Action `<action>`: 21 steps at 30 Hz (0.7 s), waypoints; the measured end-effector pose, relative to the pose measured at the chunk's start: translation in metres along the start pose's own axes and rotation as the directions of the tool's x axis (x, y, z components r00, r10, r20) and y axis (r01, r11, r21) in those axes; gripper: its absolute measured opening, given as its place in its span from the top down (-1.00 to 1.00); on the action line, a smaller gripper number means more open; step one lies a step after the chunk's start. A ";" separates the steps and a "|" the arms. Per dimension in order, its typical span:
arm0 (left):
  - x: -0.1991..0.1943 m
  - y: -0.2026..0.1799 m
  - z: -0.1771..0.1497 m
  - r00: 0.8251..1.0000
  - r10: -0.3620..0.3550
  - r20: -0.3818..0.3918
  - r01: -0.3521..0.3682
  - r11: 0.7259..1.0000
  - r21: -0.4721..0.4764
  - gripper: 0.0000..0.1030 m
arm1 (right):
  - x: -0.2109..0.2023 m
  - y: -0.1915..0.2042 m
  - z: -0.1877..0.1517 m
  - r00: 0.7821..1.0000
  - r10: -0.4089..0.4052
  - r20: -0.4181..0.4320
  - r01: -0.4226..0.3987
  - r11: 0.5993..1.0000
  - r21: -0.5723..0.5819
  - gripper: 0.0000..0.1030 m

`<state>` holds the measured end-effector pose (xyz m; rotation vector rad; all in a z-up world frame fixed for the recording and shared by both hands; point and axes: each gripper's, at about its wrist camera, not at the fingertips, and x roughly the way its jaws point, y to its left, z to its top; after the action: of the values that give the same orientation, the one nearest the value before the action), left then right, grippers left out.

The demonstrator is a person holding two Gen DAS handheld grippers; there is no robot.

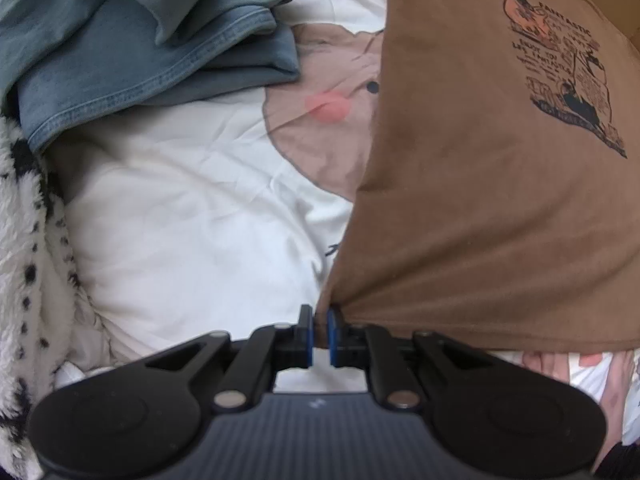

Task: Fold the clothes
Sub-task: 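Open and re-close the right gripper on the side edge while the left gripper holds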

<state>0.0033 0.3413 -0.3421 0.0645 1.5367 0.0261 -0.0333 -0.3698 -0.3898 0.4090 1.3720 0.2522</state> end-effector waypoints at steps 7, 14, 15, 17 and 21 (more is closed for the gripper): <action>0.002 0.000 -0.003 1.000 0.005 -0.009 -0.005 1.000 -0.010 0.86 | 0.021 0.002 0.000 0.999 -0.021 -0.043 0.020 0.999 -0.035 0.67; 0.003 0.000 -0.004 1.000 0.009 -0.017 -0.009 1.000 -0.012 0.86 | 0.028 0.008 -0.013 0.997 -0.031 -0.068 0.026 0.997 -0.072 0.67; 0.004 -0.001 -0.004 1.000 0.010 -0.018 -0.010 1.000 -0.011 0.86 | 0.030 0.007 -0.013 0.997 -0.036 -0.070 0.031 0.997 -0.074 0.67; 0.003 -0.001 -0.004 1.000 0.011 -0.018 -0.011 1.000 -0.008 0.86 | 0.026 0.008 -0.012 0.998 -0.031 -0.063 0.026 0.997 -0.074 0.67; 0.003 -0.001 -0.004 1.000 0.008 -0.018 -0.008 1.000 -0.008 0.86 | 0.011 0.004 -0.006 1.000 -0.012 -0.029 0.010 0.998 -0.058 0.67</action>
<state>-0.0005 0.3410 -0.3449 0.0642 1.5538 0.0389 -0.0371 -0.3605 -0.3992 0.3504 1.3920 0.2891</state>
